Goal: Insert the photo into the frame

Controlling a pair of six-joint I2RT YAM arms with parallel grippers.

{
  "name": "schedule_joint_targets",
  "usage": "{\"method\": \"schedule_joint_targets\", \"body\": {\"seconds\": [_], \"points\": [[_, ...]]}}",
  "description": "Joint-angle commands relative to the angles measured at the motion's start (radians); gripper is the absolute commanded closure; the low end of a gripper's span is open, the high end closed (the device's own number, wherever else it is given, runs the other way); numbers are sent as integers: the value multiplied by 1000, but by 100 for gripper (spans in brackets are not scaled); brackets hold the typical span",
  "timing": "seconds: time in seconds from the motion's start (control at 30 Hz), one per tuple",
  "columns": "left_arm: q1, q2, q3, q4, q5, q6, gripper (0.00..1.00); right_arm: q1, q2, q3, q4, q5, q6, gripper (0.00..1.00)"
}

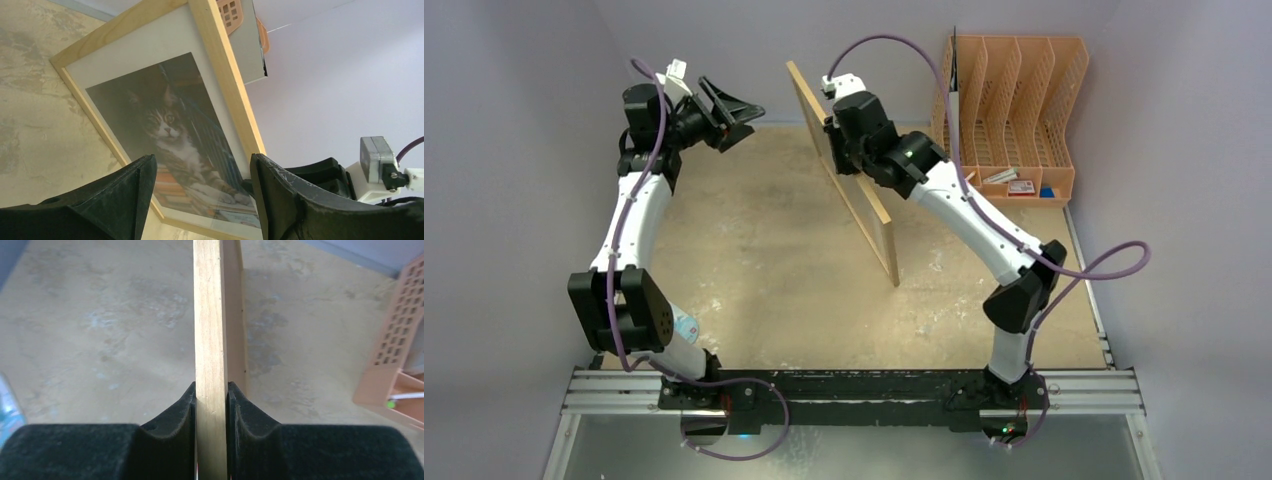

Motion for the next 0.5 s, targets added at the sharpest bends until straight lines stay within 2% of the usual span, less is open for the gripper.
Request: {"method": "schedule_joint_targets", "body": {"seconds": [0.0, 0.3, 0.47], "points": [[10, 18, 2, -15, -5, 56, 29, -50, -113, -91, 247, -294, 147, 94], [55, 54, 6, -153, -92, 191, 29, -176, -186, -288, 410, -634, 251, 94], [64, 70, 6, -173, -115, 213, 29, -219, -183, -283, 423, -677, 288, 95]]}}
